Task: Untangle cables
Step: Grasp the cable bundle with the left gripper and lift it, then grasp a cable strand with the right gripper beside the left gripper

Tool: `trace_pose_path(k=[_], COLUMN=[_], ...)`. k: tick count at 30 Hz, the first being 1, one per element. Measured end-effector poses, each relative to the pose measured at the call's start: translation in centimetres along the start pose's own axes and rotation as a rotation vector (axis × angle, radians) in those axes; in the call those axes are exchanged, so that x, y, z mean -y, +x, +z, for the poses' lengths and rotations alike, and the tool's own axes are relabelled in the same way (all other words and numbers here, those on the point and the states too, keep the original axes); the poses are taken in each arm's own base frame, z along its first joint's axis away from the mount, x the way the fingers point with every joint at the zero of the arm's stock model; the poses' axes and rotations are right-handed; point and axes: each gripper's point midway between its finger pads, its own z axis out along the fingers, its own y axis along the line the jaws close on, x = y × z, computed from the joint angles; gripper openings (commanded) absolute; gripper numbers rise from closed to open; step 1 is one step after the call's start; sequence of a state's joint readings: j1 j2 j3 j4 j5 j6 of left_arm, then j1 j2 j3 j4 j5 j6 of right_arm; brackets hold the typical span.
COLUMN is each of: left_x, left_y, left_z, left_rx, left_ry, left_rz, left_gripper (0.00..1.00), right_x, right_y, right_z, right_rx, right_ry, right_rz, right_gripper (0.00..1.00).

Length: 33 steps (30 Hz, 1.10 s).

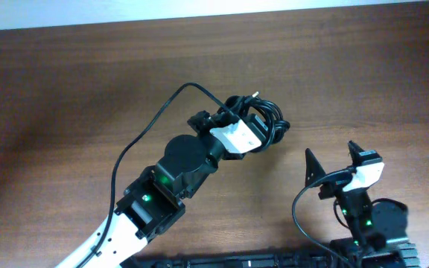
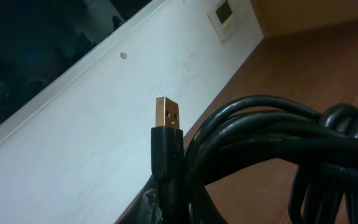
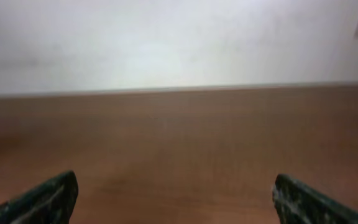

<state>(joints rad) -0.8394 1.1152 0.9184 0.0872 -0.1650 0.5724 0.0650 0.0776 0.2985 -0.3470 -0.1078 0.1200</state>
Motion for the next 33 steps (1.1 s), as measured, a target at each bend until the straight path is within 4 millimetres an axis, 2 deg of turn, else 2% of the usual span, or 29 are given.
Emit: trace_pose_path(k=[4,5,7,9,10,12,15,17,21,22,24,28,31,32,33], left_x=[0.7,0.7,0.7,-0.1,-1.2,-2.7,-3.8,-3.3,0.0,0.8,1.4,1.6,1.8,1.9,2.1], left_y=[-0.9,-1.2,-1.5,-1.1,-0.5,0.4,1.2,0.8,-1.4,-1.9,-2.4,-3.2,-4.3,-4.5,-4.6], left_z=[-0.1,-0.2,-0.3,-0.3,-0.3,-0.2,-0.2,-0.4,-2.1,-2.6,-3.1,-3.5,-3.7,-3.7,-3.7], left_rx=[0.047,0.058,0.071,0.065,0.052,0.032,0.057,0.102,0.246,0.279,0.304,0.347,0.391,0.396,0.398], left_ry=[0.048,0.053,0.056,0.04,0.015,-0.022,0.027,0.114,0.383,0.44,0.482,0.501,0.497,0.5,0.504], left_rz=[-0.015,-0.025,-0.046,-0.098,-0.138,-0.183,-0.231,-0.238,-0.214,-0.202,-0.195,-0.173,-0.149,-0.147,-0.147], left_gripper=[0.0,0.0,0.0,0.0,0.0,0.0,0.0,0.0,0.0,0.0,0.0,0.0,0.0,0.0,0.04], right_x=[-0.7,-1.2,-3.6,-5.1,-6.0,-6.6,-8.8,-10.0,-11.8,-12.3,-13.3,-14.1,-14.4,-14.4,-14.5], right_y=[-1.1,-1.5,-3.1,-4.0,-4.5,-4.8,-6.5,-7.8,-9.9,-9.9,-10.4,-10.3,-10.1,-10.1,-10.0], right_z=[0.7,1.0,1.9,2.2,2.3,2.2,1.4,0.9,-0.3,-0.6,-1.6,-2.5,-2.9,-2.9,-3.0], right_rx=[-0.135,-0.162,-0.198,-0.218,-0.221,-0.218,-0.157,-0.099,-0.034,-0.036,-0.019,-0.03,-0.037,-0.037,-0.041], right_ry=[-0.02,-0.049,-0.181,-0.275,-0.323,-0.362,-0.495,-0.572,-0.691,-0.724,-0.806,-0.876,-0.899,-0.904,-0.909], right_rz=[0.005,0.007,-0.023,-0.029,-0.032,-0.035,-0.05,-0.071,-0.033,-0.028,-0.039,-0.035,-0.034,-0.037,-0.033], right_gripper=[0.99,0.99,0.99,0.99,0.99,0.99,0.99,0.99,1.0,0.93,0.74,0.53,0.22,0.04,0.04])
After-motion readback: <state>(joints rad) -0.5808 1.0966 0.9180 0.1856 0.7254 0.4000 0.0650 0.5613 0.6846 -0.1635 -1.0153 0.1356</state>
